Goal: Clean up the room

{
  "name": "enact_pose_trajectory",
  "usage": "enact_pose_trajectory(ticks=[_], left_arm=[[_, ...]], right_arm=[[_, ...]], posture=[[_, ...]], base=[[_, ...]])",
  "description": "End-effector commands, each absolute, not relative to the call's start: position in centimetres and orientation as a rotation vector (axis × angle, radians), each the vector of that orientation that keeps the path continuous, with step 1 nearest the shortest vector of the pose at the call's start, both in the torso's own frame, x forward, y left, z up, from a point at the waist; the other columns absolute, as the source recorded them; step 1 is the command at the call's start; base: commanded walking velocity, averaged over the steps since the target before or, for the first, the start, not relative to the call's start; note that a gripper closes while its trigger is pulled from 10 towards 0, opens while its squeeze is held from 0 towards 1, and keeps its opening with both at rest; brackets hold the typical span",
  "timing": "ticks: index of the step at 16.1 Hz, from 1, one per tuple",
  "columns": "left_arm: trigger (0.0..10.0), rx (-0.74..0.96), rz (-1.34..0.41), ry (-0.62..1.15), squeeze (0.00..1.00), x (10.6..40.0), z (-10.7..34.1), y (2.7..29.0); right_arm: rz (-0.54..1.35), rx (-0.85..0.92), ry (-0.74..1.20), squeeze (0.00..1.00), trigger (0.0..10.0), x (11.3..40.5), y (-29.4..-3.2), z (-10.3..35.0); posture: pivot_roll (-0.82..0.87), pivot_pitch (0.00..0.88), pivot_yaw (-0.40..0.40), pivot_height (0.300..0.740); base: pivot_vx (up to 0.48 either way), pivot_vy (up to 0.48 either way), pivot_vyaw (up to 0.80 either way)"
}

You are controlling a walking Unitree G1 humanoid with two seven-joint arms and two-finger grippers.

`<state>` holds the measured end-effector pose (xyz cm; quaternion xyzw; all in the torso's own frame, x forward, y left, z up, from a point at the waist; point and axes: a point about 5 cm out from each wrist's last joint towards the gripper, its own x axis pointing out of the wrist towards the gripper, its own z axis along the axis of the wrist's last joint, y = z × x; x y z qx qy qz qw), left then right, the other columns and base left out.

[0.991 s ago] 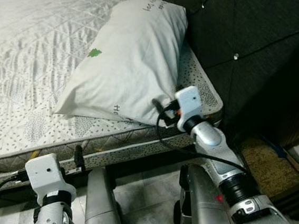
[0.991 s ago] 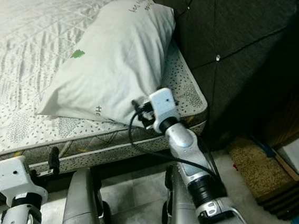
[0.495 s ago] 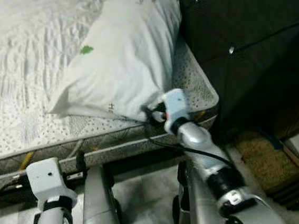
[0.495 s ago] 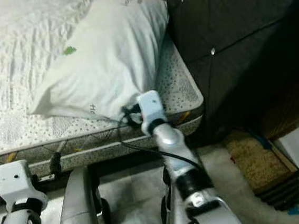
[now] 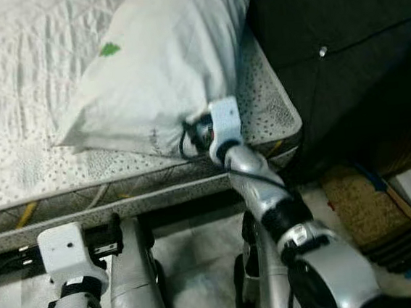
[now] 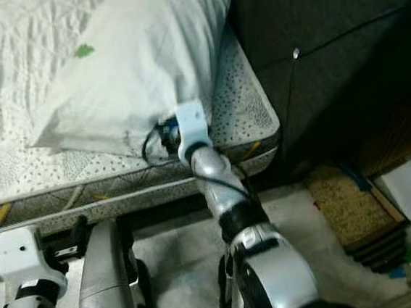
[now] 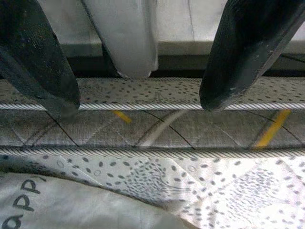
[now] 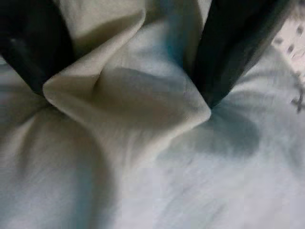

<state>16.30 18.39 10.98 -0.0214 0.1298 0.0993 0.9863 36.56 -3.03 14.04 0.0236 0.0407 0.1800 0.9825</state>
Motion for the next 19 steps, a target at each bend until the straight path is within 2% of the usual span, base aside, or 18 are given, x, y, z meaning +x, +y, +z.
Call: enact_pose_trajectory(ticks=[1,5,14,19], left_arm=[[10.0,-0.050,0.195,0.275,0.00,16.1,11.0,18.3],[10.0,-0.069,0.216,0.273,0.00,16.4,10.9,18.3],[10.0,-0.073,0.225,0.234,0.00,17.6,11.1,18.2],[10.0,-0.064,0.212,0.203,0.00,19.1,10.9,18.2]], right_arm=[[0.372,0.134,0.051,0.00,0.0,36.7,-0.7,15.9],[0.364,0.171,0.099,0.00,0.0,36.9,-0.7,15.4],[0.401,0.089,0.118,0.00,0.0,37.5,-1.9,14.8],[0.253,0.061,0.068,0.00,0.0,40.6,-7.1,18.5]], posture=[[0.11,0.294,-0.087,0.557],[0.10,0.300,-0.111,0.557],[0.09,0.246,-0.122,0.557],[0.09,0.172,-0.124,0.557]], base=[[0.000,0.000,0.00],[0.000,0.000,0.00],[0.000,0.000,0.00],[0.000,0.000,0.00]])
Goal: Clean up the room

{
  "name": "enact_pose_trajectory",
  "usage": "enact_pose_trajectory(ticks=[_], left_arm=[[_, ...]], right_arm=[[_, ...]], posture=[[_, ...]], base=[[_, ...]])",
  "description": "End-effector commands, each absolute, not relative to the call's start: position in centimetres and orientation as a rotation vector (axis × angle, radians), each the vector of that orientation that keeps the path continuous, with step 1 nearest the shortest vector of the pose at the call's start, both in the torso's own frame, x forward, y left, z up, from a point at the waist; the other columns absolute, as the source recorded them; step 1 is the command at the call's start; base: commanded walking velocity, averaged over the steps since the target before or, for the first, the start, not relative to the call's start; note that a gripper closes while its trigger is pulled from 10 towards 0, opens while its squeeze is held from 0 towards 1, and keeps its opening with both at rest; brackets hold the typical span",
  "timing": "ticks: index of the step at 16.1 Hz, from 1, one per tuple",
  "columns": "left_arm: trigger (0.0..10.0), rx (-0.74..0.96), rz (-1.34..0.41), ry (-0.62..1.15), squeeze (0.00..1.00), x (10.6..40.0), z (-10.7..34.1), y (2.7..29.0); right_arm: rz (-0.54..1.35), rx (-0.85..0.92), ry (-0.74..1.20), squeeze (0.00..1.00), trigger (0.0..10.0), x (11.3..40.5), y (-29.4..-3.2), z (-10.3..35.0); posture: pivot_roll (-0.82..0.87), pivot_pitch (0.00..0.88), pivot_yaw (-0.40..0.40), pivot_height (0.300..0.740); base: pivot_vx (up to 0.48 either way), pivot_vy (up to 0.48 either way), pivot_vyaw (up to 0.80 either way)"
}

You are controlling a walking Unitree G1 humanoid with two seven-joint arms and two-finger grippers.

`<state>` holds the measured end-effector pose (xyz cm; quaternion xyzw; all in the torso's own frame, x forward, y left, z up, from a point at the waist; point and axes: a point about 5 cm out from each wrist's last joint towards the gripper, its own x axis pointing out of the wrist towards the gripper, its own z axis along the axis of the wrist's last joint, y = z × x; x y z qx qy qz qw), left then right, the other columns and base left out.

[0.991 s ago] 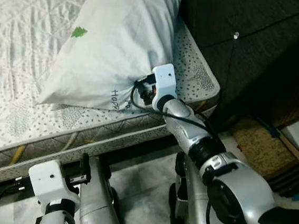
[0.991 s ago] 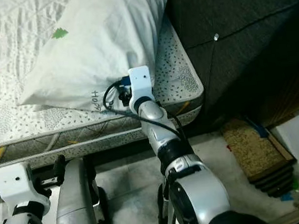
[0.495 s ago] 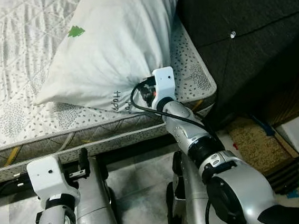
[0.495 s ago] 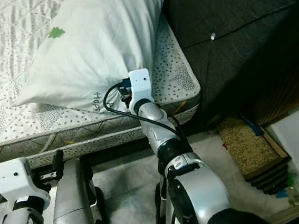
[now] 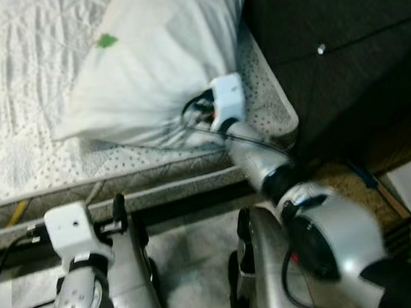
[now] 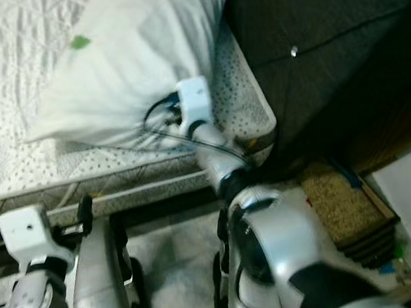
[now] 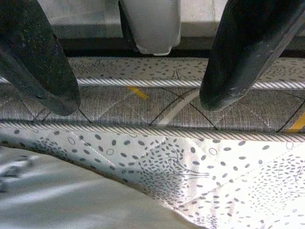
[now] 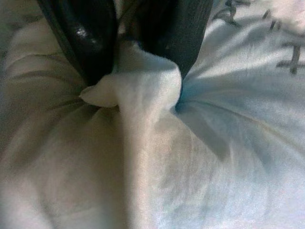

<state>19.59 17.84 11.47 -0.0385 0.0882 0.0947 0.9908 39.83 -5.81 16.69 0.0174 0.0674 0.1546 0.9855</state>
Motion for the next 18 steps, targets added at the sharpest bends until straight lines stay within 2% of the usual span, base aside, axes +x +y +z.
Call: enact_pose_trajectory(ticks=[1,2,3,6,8,9,12,15,18], left_arm=[[10.0,-0.068,0.213,0.191,0.00,19.7,10.9,18.1],[10.0,-0.068,0.213,0.187,0.00,19.8,10.9,18.0],[10.0,-0.071,0.210,0.172,0.00,20.5,10.9,17.9],[10.0,-0.072,0.201,0.152,0.00,21.6,10.7,17.7],[10.0,-0.073,0.204,0.134,0.00,22.5,10.7,17.9],[10.0,-0.069,0.203,0.129,0.00,22.7,10.6,18.1],[10.0,-0.078,0.204,0.108,0.00,24.2,10.5,18.1],[10.0,-0.066,0.179,0.101,0.00,25.0,10.4,17.8],[10.0,-0.042,0.157,0.106,0.00,25.2,10.4,18.2]], right_arm=[[0.196,0.045,0.030,0.00,0.0,41.5,-9.4,20.4],[0.181,0.039,0.019,0.00,0.0,41.7,-10.0,21.0],[0.108,0.014,-0.033,0.00,0.0,42.4,-12.8,23.5],[-0.019,-0.049,-0.104,0.00,0.0,42.6,-18.4,27.0],[-0.079,-0.110,-0.106,0.00,0.0,42.1,-21.7,27.2],[-0.093,-0.131,-0.073,0.00,0.0,41.6,-23.2,26.0],[-0.043,-0.122,0.061,0.00,0.0,40.3,-23.9,19.9],[0.057,-0.055,0.182,0.00,0.0,37.9,-21.6,13.0],[0.182,-0.074,0.179,0.00,0.0,37.0,-18.7,11.2]], posture=[[0.09,0.152,-0.127,0.557],[0.08,0.143,-0.128,0.557],[0.07,0.114,-0.128,0.557],[0.06,0.064,-0.125,0.557],[0.04,0.023,-0.117,0.557],[0.03,0.008,-0.118,0.557],[0.00,0.000,-0.105,0.557],[-0.01,0.000,-0.069,0.557],[0.00,0.000,-0.040,0.557]], base=[[0.000,0.000,0.00],[0.000,0.000,0.00],[0.000,0.000,0.00],[0.000,0.000,0.00],[0.000,0.000,0.00],[0.000,0.000,0.00],[0.000,0.000,0.00],[0.000,0.000,0.00],[0.000,0.000,0.00]])
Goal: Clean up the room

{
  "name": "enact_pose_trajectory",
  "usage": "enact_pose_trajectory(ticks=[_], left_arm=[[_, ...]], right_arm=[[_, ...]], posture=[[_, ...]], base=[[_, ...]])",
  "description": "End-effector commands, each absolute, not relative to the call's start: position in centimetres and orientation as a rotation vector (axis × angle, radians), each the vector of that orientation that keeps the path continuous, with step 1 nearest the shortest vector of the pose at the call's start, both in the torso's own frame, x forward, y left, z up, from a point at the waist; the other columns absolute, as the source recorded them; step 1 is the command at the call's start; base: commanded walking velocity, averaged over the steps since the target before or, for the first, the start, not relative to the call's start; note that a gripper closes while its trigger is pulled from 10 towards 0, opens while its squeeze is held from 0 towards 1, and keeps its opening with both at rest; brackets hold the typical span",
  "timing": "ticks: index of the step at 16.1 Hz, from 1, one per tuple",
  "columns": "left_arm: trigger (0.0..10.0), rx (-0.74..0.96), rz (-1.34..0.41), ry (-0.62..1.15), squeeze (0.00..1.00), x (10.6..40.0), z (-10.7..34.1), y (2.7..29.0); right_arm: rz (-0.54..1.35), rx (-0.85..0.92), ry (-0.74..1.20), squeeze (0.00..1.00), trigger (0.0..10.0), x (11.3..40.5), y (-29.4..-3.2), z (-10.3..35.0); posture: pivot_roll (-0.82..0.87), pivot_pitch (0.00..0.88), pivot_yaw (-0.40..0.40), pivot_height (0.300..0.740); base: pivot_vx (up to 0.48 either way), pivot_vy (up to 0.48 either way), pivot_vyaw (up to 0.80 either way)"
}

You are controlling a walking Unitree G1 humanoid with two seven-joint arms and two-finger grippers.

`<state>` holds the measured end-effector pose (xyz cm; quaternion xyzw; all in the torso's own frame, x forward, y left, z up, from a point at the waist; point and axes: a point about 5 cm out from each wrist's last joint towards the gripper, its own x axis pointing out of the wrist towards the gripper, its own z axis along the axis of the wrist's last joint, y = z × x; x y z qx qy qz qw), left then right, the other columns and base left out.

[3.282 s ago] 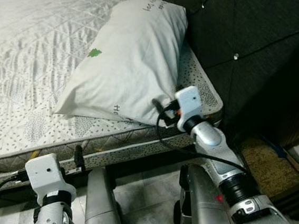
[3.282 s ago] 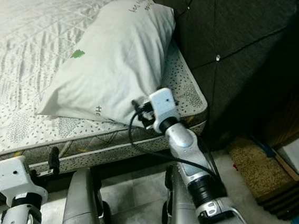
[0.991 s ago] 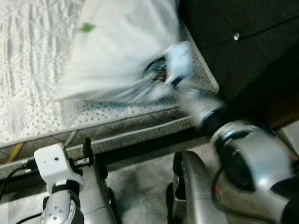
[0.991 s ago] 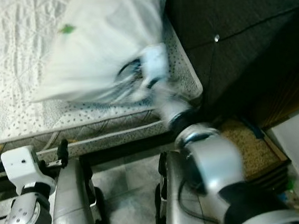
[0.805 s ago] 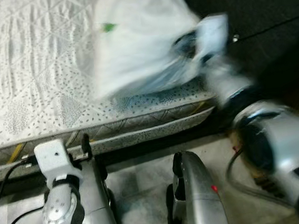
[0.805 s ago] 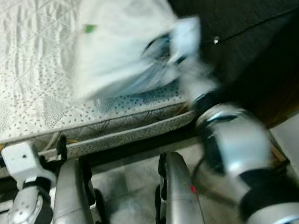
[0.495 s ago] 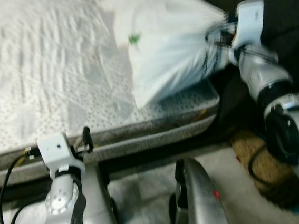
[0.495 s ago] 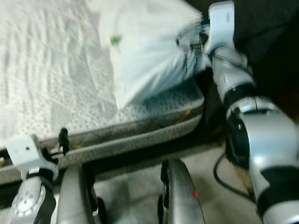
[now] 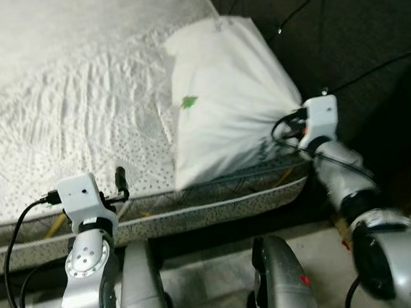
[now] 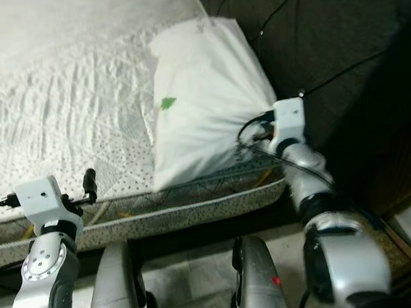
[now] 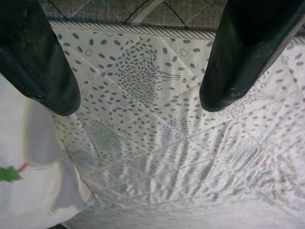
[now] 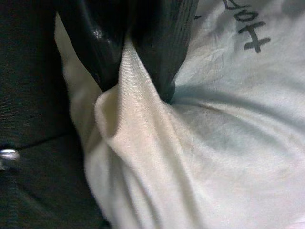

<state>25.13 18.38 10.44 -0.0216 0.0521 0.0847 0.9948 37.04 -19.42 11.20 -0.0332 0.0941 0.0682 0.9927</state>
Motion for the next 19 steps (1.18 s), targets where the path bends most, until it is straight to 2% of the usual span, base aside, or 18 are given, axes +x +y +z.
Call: enact_pose_trajectory(ticks=[1,4,5,6,7,9,10,15,17,19], left_arm=[[10.0,-0.038,0.154,0.102,0.00,25.3,10.5,18.3],[10.0,-0.030,0.151,0.100,0.00,25.1,10.6,18.5],[10.0,-0.026,0.155,0.114,0.00,24.4,10.4,18.6],[10.0,-0.026,0.157,0.121,0.00,24.1,10.3,18.6],[10.0,-0.030,0.164,0.144,0.00,23.1,10.1,18.7],[10.0,-0.031,0.166,0.163,0.00,22.2,10.1,18.7],[10.0,-0.032,0.166,0.188,0.00,21.4,10.0,18.7],[10.0,-0.030,0.163,0.226,0.00,19.9,10.3,18.6],[10.0,-0.039,0.162,0.251,0.00,19.3,10.1,18.4],[10.0,-0.044,0.160,0.265,0.00,19.1,10.1,18.3]], right_arm=[[0.162,-0.098,0.163,0.00,0.0,37.6,-19.4,12.4],[0.065,-0.128,0.137,0.00,0.0,38.7,-21.8,14.9],[-0.016,-0.131,0.117,0.00,0.0,39.1,-24.0,16.9],[-0.038,-0.137,0.108,0.00,0.0,39.1,-24.7,17.5],[-0.078,-0.155,0.097,0.00,0.0,39.0,-26.2,18.6],[-0.105,-0.173,0.094,0.00,0.0,38.9,-27.3,19.1],[-0.125,-0.205,0.078,0.00,0.0,38.8,-28.3,20.1],[-0.269,-0.287,0.033,0.00,0.0,38.2,-31.7,23.4],[-0.300,-0.252,0.062,0.00,0.0,37.6,-32.6,22.4],[-0.261,-0.242,0.141,0.00,0.0,36.9,-32.2,19.1]], posture=[[0.00,0.000,-0.034,0.557],[0.01,0.000,-0.032,0.557],[0.01,0.005,-0.037,0.557],[0.01,0.010,-0.039,0.557],[0.02,0.057,-0.040,0.557],[0.02,0.076,-0.038,0.557],[0.03,0.132,-0.032,0.557],[0.03,0.196,-0.033,0.557],[0.02,0.208,-0.034,0.557],[0.02,0.219,-0.035,0.557]], base=[[0.000,0.000,0.00],[0.000,0.000,0.00],[0.000,0.000,0.00],[0.000,0.000,0.00],[0.000,0.000,0.00],[0.000,0.000,0.00],[0.000,0.000,0.00],[0.000,0.000,0.00],[0.000,0.000,0.00],[0.000,0.000,0.00]])
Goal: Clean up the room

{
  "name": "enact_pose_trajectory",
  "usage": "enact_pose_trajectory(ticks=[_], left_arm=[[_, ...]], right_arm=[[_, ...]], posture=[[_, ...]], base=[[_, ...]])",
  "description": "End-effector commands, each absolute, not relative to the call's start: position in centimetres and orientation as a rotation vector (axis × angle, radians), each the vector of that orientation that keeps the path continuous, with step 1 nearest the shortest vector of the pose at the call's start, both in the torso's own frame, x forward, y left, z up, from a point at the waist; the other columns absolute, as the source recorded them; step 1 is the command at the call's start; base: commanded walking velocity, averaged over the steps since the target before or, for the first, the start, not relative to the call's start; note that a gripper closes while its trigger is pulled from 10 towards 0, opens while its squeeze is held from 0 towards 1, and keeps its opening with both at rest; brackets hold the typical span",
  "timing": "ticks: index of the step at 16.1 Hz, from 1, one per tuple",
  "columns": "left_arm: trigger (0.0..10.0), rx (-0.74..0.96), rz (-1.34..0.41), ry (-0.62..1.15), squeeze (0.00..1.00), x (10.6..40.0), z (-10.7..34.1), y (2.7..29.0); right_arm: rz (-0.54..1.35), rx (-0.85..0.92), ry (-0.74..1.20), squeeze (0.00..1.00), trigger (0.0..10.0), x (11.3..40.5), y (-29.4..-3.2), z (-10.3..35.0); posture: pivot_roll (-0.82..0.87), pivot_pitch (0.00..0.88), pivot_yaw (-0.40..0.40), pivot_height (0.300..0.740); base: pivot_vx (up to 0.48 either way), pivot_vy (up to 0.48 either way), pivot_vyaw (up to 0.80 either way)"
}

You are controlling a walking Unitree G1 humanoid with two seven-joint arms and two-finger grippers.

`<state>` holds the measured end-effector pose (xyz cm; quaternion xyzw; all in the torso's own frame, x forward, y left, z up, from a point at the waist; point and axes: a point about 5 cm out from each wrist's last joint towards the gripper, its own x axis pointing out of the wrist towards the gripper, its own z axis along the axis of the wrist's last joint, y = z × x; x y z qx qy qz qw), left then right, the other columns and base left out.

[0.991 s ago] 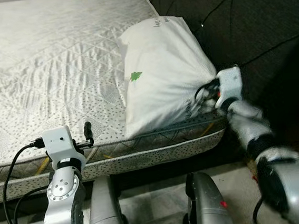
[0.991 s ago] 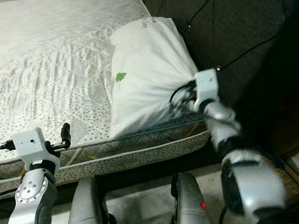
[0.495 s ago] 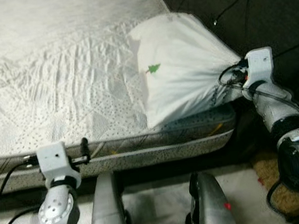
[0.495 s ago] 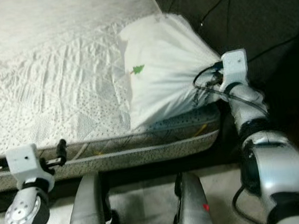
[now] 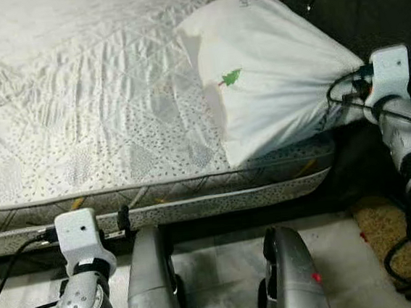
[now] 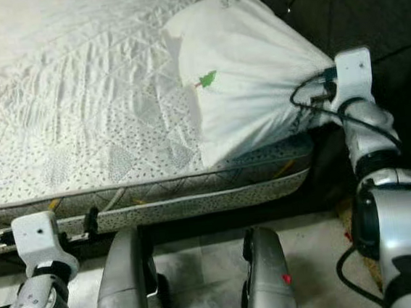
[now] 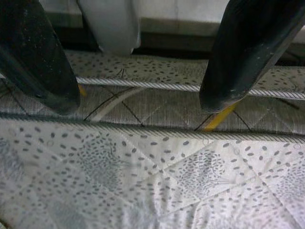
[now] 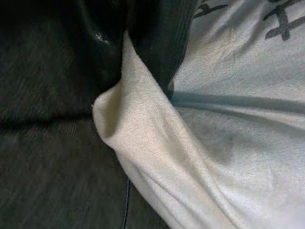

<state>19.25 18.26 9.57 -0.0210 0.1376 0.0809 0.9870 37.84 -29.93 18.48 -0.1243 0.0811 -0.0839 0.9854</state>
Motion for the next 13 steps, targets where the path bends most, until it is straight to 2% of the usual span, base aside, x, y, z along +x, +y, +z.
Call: enact_pose_trajectory(ticks=[1,3,12,13], left_arm=[[10.0,-0.045,0.160,0.270,0.00,19.0,10.1,18.2],[10.0,-0.046,0.164,0.279,0.00,18.9,10.1,18.4],[10.0,-0.031,0.166,0.287,0.00,19.3,10.3,18.5],[10.0,-0.025,0.163,0.285,0.00,19.6,10.3,18.6]], right_arm=[[-0.248,-0.226,0.176,0.00,0.0,36.6,-31.9,17.5],[-0.206,-0.149,0.266,0.00,0.0,35.7,-30.3,13.4],[-0.028,-0.096,0.302,0.00,0.0,34.6,-24.1,8.8],[-0.026,-0.111,0.304,0.00,10.0,34.6,-23.6,8.8]], posture=[[0.03,0.225,-0.034,0.557],[0.03,0.231,-0.033,0.557],[0.03,0.202,-0.035,0.557],[0.03,0.199,-0.033,0.557]], base=[[0.000,0.000,0.00],[0.000,0.000,0.00],[0.000,0.000,0.00],[0.000,0.000,0.00]])
